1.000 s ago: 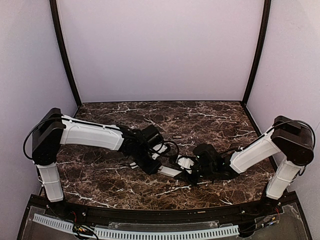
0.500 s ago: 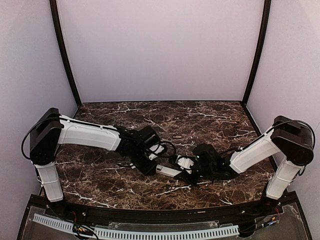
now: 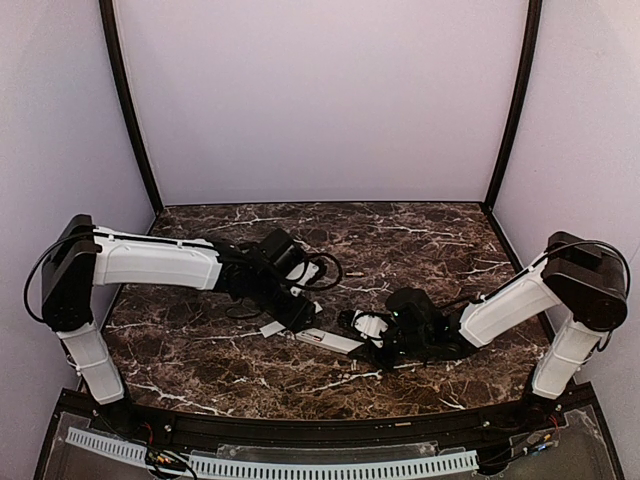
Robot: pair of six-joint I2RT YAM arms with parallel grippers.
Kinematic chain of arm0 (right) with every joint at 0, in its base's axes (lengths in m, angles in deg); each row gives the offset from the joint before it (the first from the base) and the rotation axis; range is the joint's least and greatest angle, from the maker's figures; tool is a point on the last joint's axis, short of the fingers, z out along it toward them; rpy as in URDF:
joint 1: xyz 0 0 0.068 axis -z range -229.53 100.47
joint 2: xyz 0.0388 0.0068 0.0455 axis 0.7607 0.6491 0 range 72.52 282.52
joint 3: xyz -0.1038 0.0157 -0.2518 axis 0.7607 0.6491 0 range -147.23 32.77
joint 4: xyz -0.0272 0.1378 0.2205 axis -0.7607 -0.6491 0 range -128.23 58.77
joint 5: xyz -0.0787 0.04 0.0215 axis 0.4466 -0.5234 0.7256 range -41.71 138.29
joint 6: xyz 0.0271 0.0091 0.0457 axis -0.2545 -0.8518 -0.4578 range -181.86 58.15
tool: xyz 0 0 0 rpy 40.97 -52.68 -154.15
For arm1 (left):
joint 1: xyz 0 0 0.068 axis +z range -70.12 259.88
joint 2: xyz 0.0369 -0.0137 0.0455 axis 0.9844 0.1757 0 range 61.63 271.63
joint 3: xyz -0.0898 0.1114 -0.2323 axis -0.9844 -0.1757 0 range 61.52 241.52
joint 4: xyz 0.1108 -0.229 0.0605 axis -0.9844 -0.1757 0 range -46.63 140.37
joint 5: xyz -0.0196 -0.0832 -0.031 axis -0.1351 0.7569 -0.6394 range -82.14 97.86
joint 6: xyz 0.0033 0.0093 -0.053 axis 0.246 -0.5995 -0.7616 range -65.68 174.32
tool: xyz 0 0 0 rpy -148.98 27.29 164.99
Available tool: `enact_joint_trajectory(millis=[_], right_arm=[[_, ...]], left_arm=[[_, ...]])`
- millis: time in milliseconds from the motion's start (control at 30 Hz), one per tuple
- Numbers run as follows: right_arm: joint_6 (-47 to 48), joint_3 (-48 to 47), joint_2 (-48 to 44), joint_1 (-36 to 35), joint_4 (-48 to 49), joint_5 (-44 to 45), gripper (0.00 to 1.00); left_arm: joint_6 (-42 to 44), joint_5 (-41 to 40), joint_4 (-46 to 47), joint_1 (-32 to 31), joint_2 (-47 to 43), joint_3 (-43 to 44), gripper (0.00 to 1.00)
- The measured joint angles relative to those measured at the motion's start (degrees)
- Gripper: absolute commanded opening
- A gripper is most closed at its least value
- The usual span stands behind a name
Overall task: Load the batteries into the remote control
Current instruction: Press the battery in the battery compartment.
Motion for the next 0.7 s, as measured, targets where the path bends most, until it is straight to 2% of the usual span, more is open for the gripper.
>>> enact_joint_trajectory(millis=[500,567,700], right_arm=[[0.0,0.2,0.0,0.0,0.2,0.0,0.0],[0.0,0.2,0.0,0.0,0.3,0.0,0.05],[0.1,0.3,0.0,0.0,0.4,0.0,0.23]], left_arm=[[0.3,-0.7,-1.9,-1.5,6.7,1.3,0.49],[0.7,-1.0,-2.4,-1.7,6.7,1.5,0.49],[1.2,-1.6,-3.9,-1.8,6.8,2.2,0.51]])
